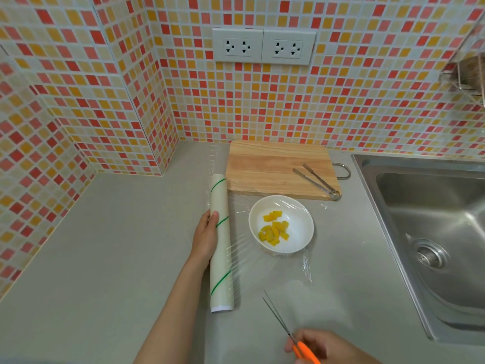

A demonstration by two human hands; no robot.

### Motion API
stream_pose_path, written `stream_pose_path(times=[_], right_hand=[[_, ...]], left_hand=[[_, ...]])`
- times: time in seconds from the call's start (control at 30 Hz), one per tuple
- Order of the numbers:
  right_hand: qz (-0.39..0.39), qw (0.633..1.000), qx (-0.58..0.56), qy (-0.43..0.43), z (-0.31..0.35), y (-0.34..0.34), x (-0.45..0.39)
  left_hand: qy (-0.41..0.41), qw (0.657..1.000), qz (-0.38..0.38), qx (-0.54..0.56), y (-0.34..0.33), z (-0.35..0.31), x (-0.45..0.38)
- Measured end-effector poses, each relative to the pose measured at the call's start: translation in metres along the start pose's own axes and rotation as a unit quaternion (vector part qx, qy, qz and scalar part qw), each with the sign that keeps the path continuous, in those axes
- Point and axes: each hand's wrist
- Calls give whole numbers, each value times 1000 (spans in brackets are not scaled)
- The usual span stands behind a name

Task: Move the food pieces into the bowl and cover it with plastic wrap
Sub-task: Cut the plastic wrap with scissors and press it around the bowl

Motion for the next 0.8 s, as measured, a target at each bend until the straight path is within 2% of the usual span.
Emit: stream_pose_path(times=[0.03, 0.07, 0.2, 0.33, 0.5, 0.8], right_hand=[[-12, 999, 41, -34, 18, -21, -13], [-2, 997, 71, -22, 18, -25, -14], [-68, 997, 30, -20, 30, -44, -34], [-137, 990, 6, 22, 43, -57, -54], [-192, 980, -26, 41, 56, -57, -63], [-221, 975, -11, 13, 55, -55, -73]], left_hand=[[0, 1000, 1, 2, 0, 0, 1], [0, 1000, 1, 3, 0, 0, 1], [-5, 1000, 0, -1, 1, 1, 2], [-16, 1000, 1, 7, 1, 0, 3], [-11, 1000, 6, 7, 2, 1, 3], [-6, 1000, 9, 9, 2, 1, 2]])
Point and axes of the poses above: each hand's wrist, its own x-axis away from the middle knuckle, its own y-axis out of the back of the hand, z = x × y, and after that the axes turned 10 degrees about y, right-handed
